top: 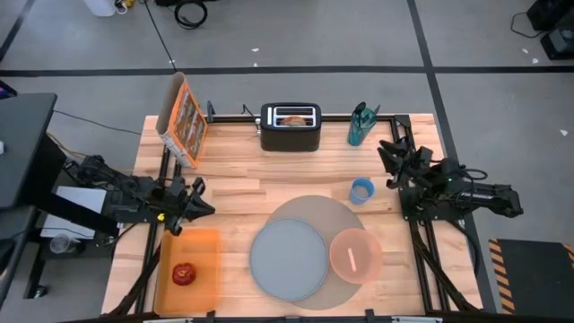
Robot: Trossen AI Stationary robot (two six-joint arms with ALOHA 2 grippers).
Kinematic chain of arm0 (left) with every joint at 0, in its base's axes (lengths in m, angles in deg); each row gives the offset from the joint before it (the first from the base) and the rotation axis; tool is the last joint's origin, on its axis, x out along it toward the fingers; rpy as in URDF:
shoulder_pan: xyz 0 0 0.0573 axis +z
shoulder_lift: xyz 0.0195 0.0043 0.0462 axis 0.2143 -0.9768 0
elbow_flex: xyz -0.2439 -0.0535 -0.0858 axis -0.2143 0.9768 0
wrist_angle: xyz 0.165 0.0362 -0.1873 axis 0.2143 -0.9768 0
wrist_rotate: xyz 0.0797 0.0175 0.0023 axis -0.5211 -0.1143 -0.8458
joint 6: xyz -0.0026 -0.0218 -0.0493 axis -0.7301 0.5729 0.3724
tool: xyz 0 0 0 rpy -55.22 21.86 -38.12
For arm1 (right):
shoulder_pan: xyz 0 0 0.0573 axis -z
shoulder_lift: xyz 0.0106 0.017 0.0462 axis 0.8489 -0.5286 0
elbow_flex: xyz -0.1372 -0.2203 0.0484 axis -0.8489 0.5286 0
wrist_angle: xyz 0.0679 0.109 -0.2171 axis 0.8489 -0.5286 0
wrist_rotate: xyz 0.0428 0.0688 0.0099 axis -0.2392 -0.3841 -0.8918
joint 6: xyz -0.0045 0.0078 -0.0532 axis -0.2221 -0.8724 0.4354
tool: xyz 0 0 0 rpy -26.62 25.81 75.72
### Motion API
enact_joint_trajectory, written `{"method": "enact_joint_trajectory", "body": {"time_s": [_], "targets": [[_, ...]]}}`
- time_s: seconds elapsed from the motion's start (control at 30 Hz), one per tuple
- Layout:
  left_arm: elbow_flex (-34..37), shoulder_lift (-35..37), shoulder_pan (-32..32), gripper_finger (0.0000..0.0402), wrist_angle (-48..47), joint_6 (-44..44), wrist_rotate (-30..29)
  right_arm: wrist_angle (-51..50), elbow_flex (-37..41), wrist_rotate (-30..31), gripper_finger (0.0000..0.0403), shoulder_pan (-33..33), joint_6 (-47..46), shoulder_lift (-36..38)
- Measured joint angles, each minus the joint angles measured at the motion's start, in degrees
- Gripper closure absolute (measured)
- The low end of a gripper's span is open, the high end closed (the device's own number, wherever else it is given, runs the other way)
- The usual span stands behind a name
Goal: Arrange a breakfast setting
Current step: Pour the cereal into the orange bowl
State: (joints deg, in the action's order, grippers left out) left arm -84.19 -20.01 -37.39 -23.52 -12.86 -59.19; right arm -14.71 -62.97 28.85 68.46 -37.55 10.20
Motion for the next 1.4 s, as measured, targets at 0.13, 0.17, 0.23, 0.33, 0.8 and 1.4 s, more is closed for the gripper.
{"method": "enact_joint_trajectory", "body": {"time_s": [0.13,0.17,0.23,0.33,0.8,1.4], "targets": [[-8.27,-1.89,0.00,0.0368,-11.46,-0.99,-6.17,2.20,0.00,-3.96,0.0272,0.00,-1.08,0.00],[-10.38,-2.53,0.00,0.0368,-14.63,-1.86,-8.52,2.64,0.01,-4.89,0.0272,0.00,-1.06,0.00],[-14.37,-3.85,0.03,0.0368,-17.86,-2.52,-12.12,2.85,0.00,-7.21,0.0272,0.00,-1.77,0.01],[-20.08,-6.90,0.04,0.0368,-22.36,-2.08,-14.86,2.81,0.02,-10.56,0.0273,0.00,-4.80,0.00],[-43.95,-29.97,0.11,0.0368,-81.07,51.03,-12.30,0.36,0.00,-14.57,0.0273,-0.04,-10.68,-8.15],[-43.30,-47.25,5.57,0.0243,-96.02,70.40,-17.81,6.11,0.00,-18.86,0.0273,-0.07,-3.84,-13.20]]}}
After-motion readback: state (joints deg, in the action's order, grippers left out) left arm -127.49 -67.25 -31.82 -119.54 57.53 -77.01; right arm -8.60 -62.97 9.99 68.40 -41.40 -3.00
